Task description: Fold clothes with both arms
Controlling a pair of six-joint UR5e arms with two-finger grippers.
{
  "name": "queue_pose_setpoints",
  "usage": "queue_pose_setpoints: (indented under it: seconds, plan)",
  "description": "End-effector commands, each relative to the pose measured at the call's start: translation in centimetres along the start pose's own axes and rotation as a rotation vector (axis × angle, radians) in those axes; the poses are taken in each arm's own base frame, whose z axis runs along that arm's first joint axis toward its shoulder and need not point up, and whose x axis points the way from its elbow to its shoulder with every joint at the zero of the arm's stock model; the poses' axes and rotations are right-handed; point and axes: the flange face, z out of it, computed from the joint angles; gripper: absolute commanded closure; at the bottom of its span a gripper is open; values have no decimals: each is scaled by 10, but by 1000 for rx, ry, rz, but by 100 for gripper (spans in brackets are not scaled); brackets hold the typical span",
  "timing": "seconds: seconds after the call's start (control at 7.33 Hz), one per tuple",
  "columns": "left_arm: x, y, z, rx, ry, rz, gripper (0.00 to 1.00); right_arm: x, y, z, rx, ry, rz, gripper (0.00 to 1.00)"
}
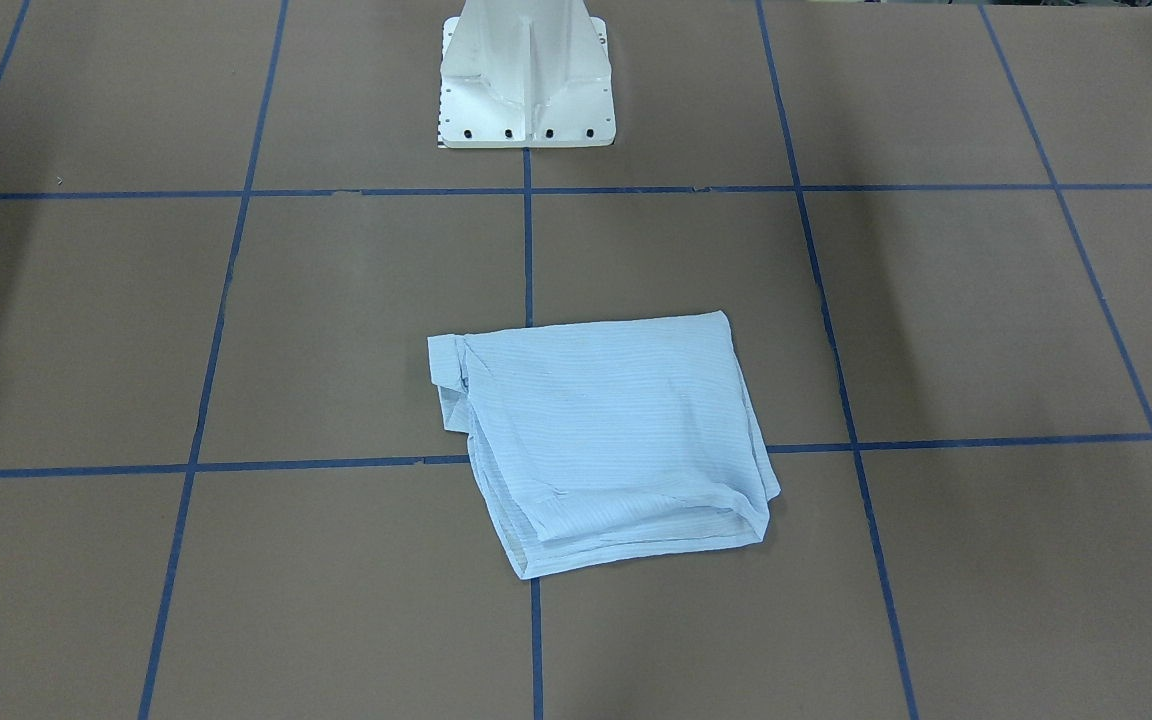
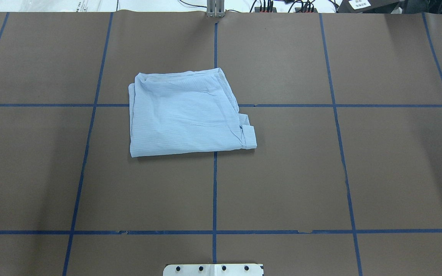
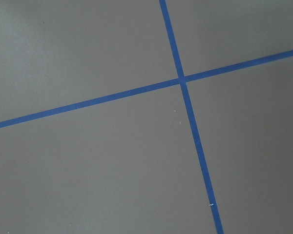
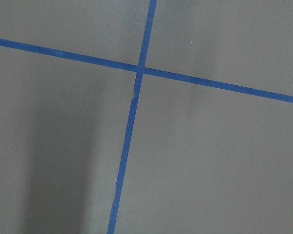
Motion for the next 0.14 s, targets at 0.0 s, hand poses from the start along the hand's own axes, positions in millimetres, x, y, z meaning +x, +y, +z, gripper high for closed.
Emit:
queue_pose_setpoints:
  seconds: [0.0]
  plan:
    - [0, 0, 0, 0, 0, 1, 0, 3, 1, 3, -7, -1, 5, 0]
